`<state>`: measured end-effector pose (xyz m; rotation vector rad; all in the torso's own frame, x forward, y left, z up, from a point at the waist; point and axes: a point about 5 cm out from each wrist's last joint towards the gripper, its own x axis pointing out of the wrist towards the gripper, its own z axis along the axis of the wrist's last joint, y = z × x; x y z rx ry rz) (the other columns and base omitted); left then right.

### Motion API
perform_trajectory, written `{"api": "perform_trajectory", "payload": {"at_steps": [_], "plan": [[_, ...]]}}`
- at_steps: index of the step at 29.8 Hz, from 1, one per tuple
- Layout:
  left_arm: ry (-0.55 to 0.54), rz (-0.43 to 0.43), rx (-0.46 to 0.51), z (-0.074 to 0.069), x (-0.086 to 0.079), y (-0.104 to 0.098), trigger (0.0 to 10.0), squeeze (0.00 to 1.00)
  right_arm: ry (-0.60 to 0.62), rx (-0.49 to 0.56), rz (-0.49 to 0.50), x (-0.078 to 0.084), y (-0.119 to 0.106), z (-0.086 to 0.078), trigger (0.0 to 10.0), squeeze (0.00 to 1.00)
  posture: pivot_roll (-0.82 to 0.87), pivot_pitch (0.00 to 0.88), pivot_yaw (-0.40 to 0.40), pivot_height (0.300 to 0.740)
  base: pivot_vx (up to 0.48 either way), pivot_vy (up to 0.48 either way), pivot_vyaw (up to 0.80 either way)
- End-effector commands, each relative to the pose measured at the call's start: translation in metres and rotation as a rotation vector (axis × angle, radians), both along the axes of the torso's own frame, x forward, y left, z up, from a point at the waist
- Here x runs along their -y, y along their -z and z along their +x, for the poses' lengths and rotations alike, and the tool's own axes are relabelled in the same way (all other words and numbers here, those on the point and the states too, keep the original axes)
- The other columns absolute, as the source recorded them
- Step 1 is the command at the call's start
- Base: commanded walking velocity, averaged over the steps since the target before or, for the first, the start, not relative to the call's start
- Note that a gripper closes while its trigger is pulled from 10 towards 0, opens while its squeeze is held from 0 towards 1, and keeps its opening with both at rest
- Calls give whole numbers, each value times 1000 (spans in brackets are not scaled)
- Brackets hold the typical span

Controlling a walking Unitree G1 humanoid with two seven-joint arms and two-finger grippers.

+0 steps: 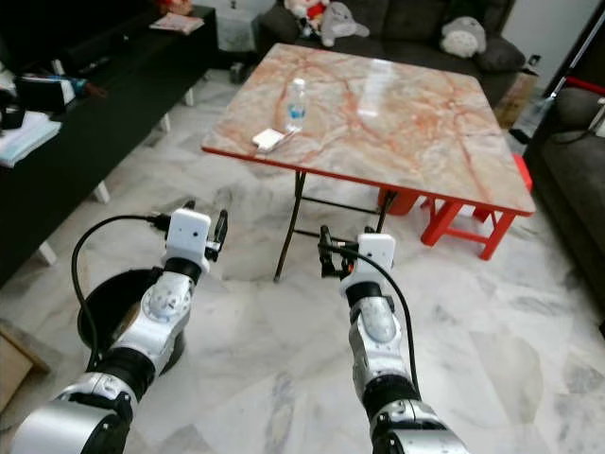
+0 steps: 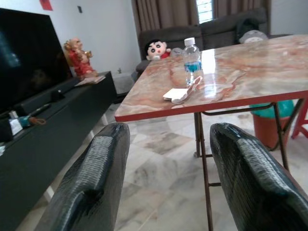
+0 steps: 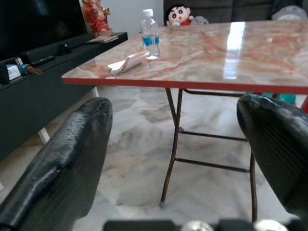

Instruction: Picking trash to rubbish bin

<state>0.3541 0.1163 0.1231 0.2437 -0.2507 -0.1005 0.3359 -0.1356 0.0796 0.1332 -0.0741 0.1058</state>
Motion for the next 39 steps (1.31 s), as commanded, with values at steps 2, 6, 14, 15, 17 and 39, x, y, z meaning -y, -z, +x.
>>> {"api": "perform_trajectory", "payload": {"at_steps": [2, 6, 14, 15, 17, 39], "plan": [[13, 3, -2, 0, 6, -1, 10000, 0, 12, 15, 0, 5, -5, 2, 10000, 0, 100, 75, -104, 740, 446, 0, 0], [9, 2, 1, 0, 5, -1, 10000, 0, 4, 18, -10, 4, -5, 2, 10000, 0, 100, 75, -104, 740, 444, 0, 0], [7, 5, 3, 0, 5, -1, 10000, 0, -28, 35, -32, 0, -6, 2, 10000, 0, 101, 64, -106, 740, 444, 0, 0], [8, 5, 3, 0, 5, -1, 10000, 0, -30, 35, -33, -1, -6, 1, 10000, 0, 101, 55, -106, 740, 446, 0, 400], [9, 6, 3, 0, 5, -1, 10000, 0, -28, 31, -29, -1, -5, 1, 10000, 0, 101, 55, -106, 740, 446, 0, 0], [20, 17, 13, 0, 8, -3, 10000, 0, -29, 39, -25, 0, -6, 1, 10000, 0, 101, 35, -106, 740, 444, 0, 0]]}}
